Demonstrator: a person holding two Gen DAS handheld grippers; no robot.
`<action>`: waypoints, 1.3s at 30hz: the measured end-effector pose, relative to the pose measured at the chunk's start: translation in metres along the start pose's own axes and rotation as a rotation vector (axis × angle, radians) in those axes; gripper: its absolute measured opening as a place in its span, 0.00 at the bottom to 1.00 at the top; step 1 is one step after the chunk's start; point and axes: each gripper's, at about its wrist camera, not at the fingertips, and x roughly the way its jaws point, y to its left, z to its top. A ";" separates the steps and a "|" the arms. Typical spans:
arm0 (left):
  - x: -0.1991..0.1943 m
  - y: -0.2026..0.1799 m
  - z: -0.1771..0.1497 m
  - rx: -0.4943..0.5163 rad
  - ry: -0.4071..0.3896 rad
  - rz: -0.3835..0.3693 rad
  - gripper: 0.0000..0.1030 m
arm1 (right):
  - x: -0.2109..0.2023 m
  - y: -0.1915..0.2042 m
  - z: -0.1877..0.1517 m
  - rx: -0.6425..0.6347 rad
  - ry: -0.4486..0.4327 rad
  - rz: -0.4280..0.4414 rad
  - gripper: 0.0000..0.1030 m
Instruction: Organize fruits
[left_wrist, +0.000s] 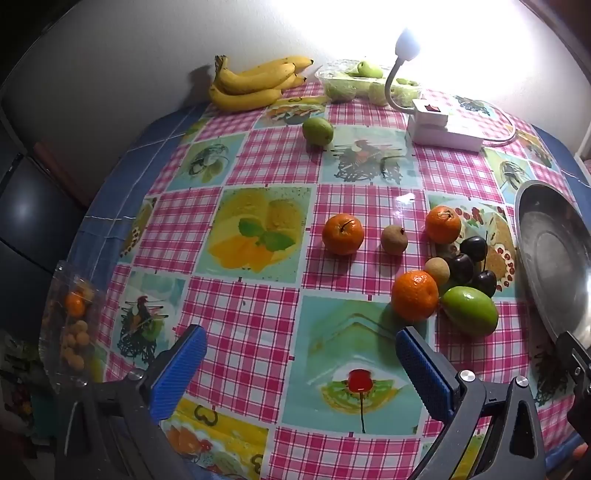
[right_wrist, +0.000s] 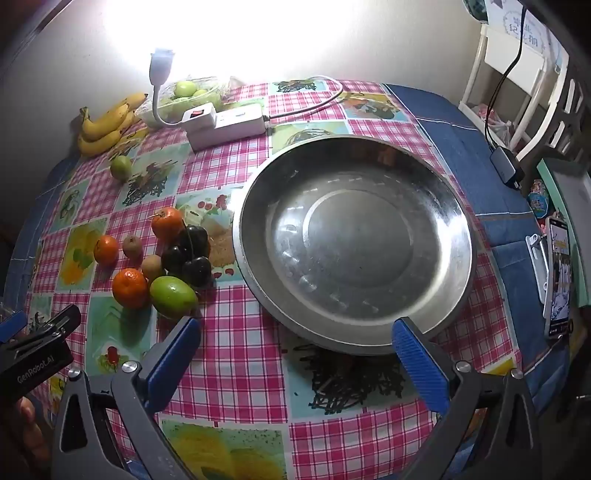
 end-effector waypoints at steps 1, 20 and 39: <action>0.000 0.000 0.000 0.003 -0.002 0.003 1.00 | 0.000 0.000 0.000 0.001 0.000 -0.002 1.00; -0.003 -0.001 0.001 0.016 -0.011 -0.012 1.00 | -0.001 0.000 -0.001 0.002 0.000 0.001 1.00; -0.001 -0.001 -0.001 0.013 -0.005 -0.012 1.00 | 0.000 0.000 -0.001 0.003 0.000 0.002 1.00</action>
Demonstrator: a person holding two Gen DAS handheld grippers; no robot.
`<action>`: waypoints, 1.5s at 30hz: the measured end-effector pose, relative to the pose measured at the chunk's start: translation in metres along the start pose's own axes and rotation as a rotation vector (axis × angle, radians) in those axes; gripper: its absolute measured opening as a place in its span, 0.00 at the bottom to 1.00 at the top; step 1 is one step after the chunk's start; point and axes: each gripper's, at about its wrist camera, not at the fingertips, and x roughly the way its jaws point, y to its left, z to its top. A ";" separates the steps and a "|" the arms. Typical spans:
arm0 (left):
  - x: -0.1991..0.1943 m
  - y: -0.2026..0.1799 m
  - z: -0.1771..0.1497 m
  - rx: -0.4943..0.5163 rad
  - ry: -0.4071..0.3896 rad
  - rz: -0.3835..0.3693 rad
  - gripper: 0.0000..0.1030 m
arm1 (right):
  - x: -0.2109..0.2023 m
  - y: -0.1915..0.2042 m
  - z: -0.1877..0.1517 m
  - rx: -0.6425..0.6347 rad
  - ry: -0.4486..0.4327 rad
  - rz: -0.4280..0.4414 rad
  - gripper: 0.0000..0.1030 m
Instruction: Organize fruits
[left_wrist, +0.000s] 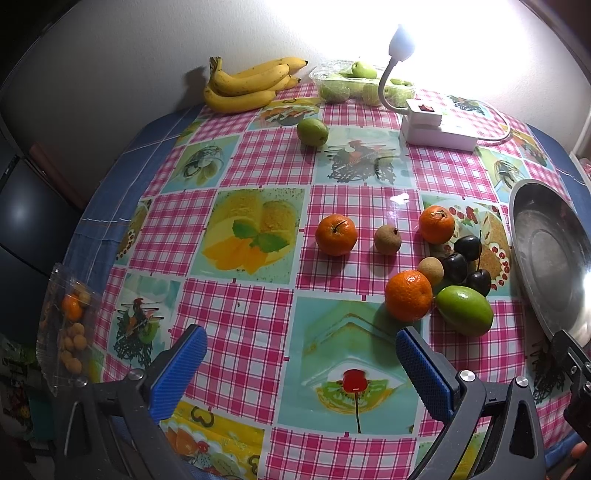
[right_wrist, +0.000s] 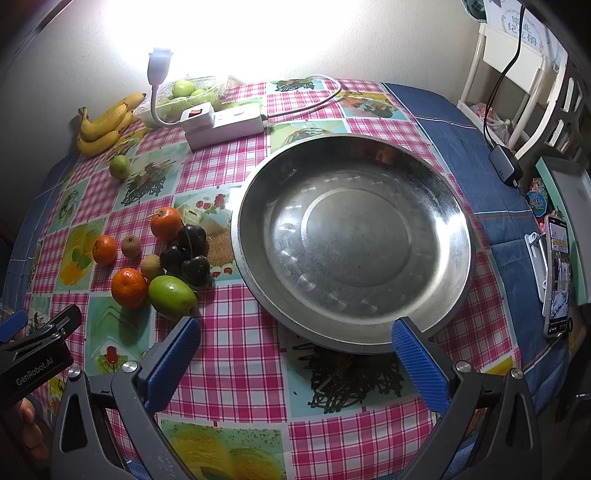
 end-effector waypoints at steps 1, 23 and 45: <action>0.000 0.000 0.000 0.000 0.001 0.000 1.00 | 0.000 0.000 0.000 0.000 0.000 0.000 1.00; 0.006 0.000 0.000 -0.006 0.021 -0.005 1.00 | 0.000 0.000 0.000 0.008 -0.002 0.002 1.00; 0.006 0.000 0.000 -0.005 0.022 -0.005 1.00 | 0.001 0.001 0.000 0.010 -0.002 0.004 1.00</action>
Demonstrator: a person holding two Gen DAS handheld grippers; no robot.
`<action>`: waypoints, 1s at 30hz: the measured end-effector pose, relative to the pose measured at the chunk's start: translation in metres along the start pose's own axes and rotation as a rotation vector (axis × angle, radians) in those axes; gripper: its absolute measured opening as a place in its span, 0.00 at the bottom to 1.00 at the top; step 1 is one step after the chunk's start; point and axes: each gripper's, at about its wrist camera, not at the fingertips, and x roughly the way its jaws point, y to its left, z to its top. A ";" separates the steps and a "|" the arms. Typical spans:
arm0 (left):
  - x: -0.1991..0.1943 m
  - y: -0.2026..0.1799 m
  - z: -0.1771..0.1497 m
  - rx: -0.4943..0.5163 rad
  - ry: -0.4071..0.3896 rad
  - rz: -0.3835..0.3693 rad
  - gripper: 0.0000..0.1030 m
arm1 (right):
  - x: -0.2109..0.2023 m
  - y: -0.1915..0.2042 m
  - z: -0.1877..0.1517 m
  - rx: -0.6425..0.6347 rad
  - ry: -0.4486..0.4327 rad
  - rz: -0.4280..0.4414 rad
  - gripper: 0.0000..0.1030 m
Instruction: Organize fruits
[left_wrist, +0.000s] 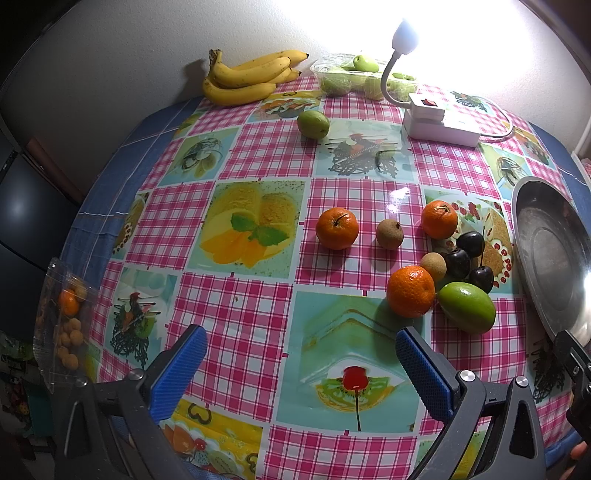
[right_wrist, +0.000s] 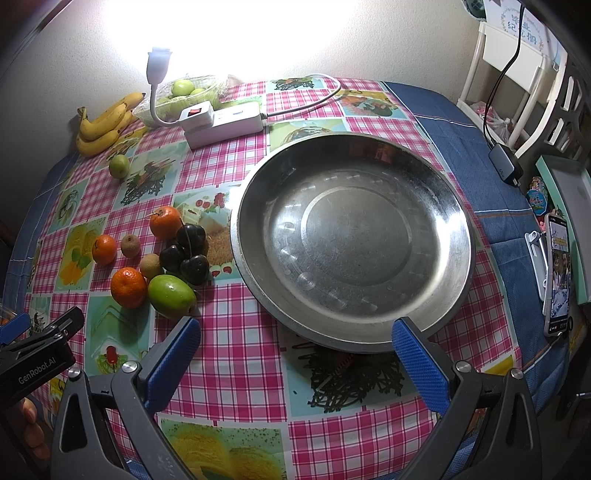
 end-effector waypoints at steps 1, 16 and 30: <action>0.000 0.000 0.000 0.001 0.000 0.000 1.00 | 0.000 0.000 0.000 0.000 0.000 0.000 1.00; 0.000 0.008 0.009 -0.067 0.007 -0.031 1.00 | -0.002 0.010 0.008 0.003 -0.026 0.095 1.00; 0.014 0.023 0.051 -0.282 0.077 -0.140 1.00 | 0.021 0.044 0.035 0.003 0.053 0.157 1.00</action>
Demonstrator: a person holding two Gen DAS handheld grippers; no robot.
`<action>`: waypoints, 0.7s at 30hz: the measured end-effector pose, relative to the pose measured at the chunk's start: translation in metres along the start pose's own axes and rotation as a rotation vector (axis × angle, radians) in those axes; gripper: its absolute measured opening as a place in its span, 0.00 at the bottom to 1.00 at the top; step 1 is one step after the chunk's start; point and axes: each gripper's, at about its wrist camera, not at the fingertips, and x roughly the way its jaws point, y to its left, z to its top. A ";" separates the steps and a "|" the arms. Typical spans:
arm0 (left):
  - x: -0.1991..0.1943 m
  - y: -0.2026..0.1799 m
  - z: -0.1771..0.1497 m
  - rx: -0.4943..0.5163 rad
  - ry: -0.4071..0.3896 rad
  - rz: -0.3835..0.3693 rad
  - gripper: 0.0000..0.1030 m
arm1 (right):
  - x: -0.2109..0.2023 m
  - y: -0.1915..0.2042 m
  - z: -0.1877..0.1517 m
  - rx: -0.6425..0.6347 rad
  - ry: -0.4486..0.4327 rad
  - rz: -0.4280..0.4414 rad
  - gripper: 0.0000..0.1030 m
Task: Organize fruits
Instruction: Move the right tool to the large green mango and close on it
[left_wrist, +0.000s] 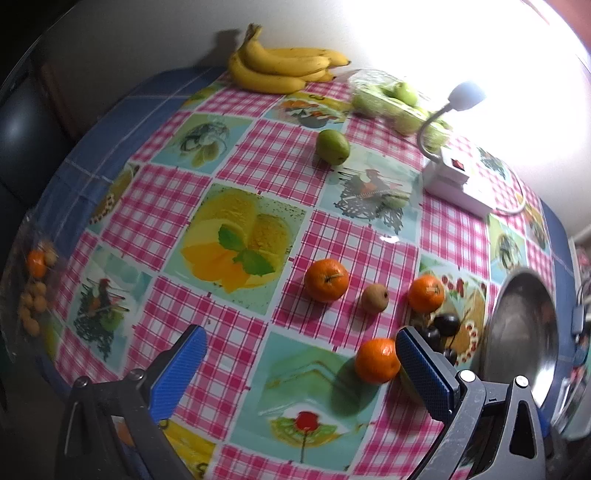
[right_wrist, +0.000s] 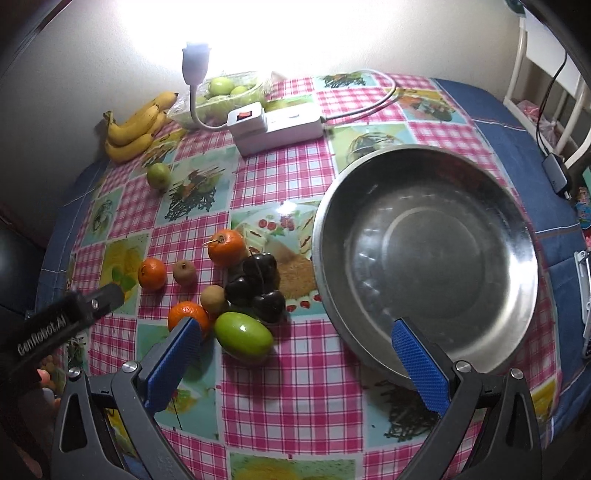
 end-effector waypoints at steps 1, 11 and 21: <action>0.002 0.000 0.002 -0.011 0.004 0.001 1.00 | 0.002 0.001 0.002 -0.002 0.002 -0.002 1.00; 0.013 -0.016 0.020 -0.010 0.000 0.038 1.00 | 0.021 0.012 0.014 0.002 0.048 0.018 1.00; 0.023 -0.001 0.021 -0.043 0.027 0.057 1.00 | 0.037 0.029 0.012 -0.029 0.114 0.028 1.00</action>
